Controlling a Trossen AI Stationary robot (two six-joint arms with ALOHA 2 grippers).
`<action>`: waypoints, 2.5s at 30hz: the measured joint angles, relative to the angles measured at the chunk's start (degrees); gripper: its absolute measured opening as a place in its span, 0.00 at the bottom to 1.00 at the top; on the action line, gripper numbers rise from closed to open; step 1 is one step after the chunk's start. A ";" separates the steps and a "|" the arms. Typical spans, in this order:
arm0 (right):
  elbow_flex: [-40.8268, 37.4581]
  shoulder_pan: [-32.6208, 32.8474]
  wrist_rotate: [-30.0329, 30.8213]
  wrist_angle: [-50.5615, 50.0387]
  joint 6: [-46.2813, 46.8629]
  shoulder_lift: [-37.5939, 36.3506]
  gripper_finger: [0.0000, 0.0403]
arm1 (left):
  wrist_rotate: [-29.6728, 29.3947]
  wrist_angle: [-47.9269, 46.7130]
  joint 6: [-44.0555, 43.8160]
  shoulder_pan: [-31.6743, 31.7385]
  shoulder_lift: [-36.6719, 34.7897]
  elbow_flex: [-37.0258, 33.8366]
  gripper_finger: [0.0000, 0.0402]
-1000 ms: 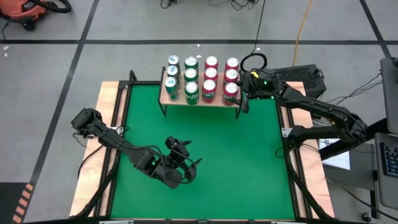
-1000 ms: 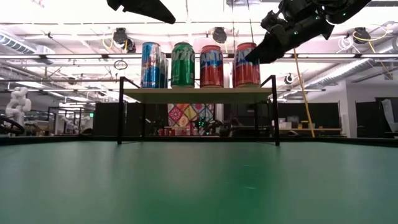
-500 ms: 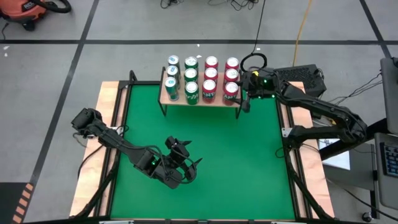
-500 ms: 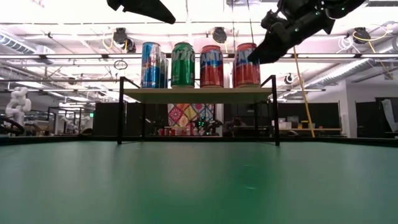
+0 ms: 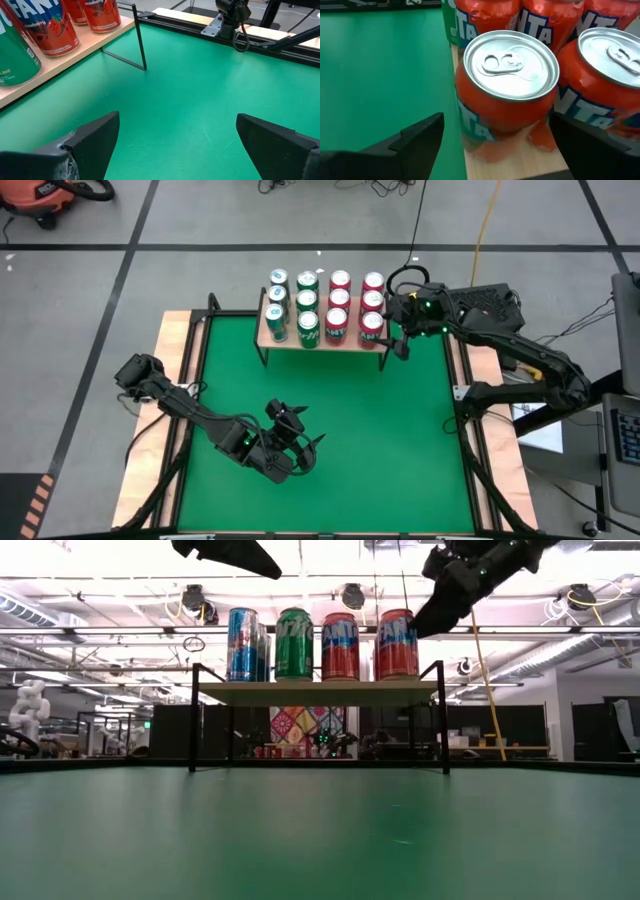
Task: Place canned beverage on shelf
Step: Return to Home Position
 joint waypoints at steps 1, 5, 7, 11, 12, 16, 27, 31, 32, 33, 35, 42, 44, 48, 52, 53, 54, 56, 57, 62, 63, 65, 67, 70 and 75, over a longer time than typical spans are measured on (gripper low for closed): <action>0.77 0.00 0.02 -1.33 -0.11 0.00 0.88 | 0.00 -0.01 0.00 0.00 0.00 0.00 0.99; 3.68 0.01 2.23 -7.19 0.55 -0.02 0.88 | -0.01 -0.30 0.08 -0.01 0.00 0.00 0.99; 5.16 0.00 2.97 -10.66 1.38 -0.03 0.88 | -0.31 -1.94 -0.33 -0.31 0.00 0.00 0.99; 6.60 0.02 3.03 -17.79 2.64 -1.36 0.88 | -1.45 -3.52 -0.26 -1.87 -0.18 0.00 0.99; 6.60 0.04 2.98 -18.78 3.43 -2.03 0.88 | -1.46 -4.15 -0.25 -2.44 -0.43 0.00 0.99; 5.64 1.88 1.07 -20.87 5.40 -6.16 0.88 | -2.06 -6.95 -0.24 -4.49 -2.14 0.02 0.99; -1.05 14.06 -1.66 -15.45 9.79 -21.61 0.82 | 0.53 -14.15 5.00 -8.12 -10.74 0.02 0.93; -6.29 17.04 -1.51 -12.65 9.05 -26.24 0.69 | 0.90 -15.70 5.70 -8.85 -13.38 0.02 0.80; -7.98 17.64 -1.52 -10.94 9.34 -27.33 0.65 | 0.87 -15.77 6.02 -8.85 -13.99 0.04 0.76; -9.54 18.24 -1.52 -9.23 9.67 -28.26 0.61 | 0.75 -16.05 6.85 -8.85 -14.46 0.07 0.72; -12.47 19.35 -1.57 -6.24 9.62 -29.81 0.52 | 0.56 -16.37 9.83 -8.85 -14.86 0.07 0.65; -19.15 21.62 -1.41 0.50 7.16 -31.18 0.20 | -2.16 -14.56 17.59 -7.01 -14.65 0.07 0.52; -20.56 22.06 -1.38 3.16 6.42 -31.19 0.12 | -2.32 -14.55 17.24 -5.60 -14.29 0.07 0.51; -22.52 22.69 -1.30 5.81 4.11 -31.19 0.01 | 2.70 -13.14 18.15 -3.71 -12.39 0.05 0.44; -24.70 23.14 0.05 8.70 3.96 -31.19 0.02 | 2.88 -9.74 18.16 -3.16 -10.67 0.04 0.29; -25.22 23.29 0.67 8.95 3.71 -31.19 0.01 | 2.88 -8.82 18.16 -3.10 -10.10 0.07 0.25; -25.71 23.45 1.47 9.02 3.53 -31.19 0.01 | 2.90 -8.31 18.15 -3.10 -9.46 0.05 0.21; -26.67 23.81 1.74 9.52 3.46 -31.19 0.00 | 2.93 -6.21 18.50 -3.05 -8.15 0.00 0.12; -27.31 24.11 1.62 10.27 3.52 -31.19 0.00 | 2.97 -4.39 19.42 -2.88 -7.53 0.00 0.09; -30.34 26.04 1.54 14.18 3.74 -31.19 0.00 | 9.30 6.38 26.01 -0.86 -3.27 0.00 0.02; -30.82 26.46 1.53 14.79 3.86 -31.19 0.00 | 11.21 8.92 27.54 -0.38 -2.55 0.00 0.02; -31.68 27.36 1.53 15.66 4.09 -31.20 0.00 | 13.68 13.75 30.87 0.68 -1.07 0.00 0.02; -33.06 28.45 1.51 17.34 4.15 -31.20 0.00 | 15.27 17.35 33.98 1.74 0.44 0.00 0.03; -35.73 30.20 1.51 20.78 5.61 -31.19 0.00 | 17.86 19.93 36.86 3.87 2.03 0.00 0.03; -39.15 32.69 1.61 24.80 7.73 -31.73 0.00 | 21.85 24.84 37.45 6.06 2.38 -3.17 0.03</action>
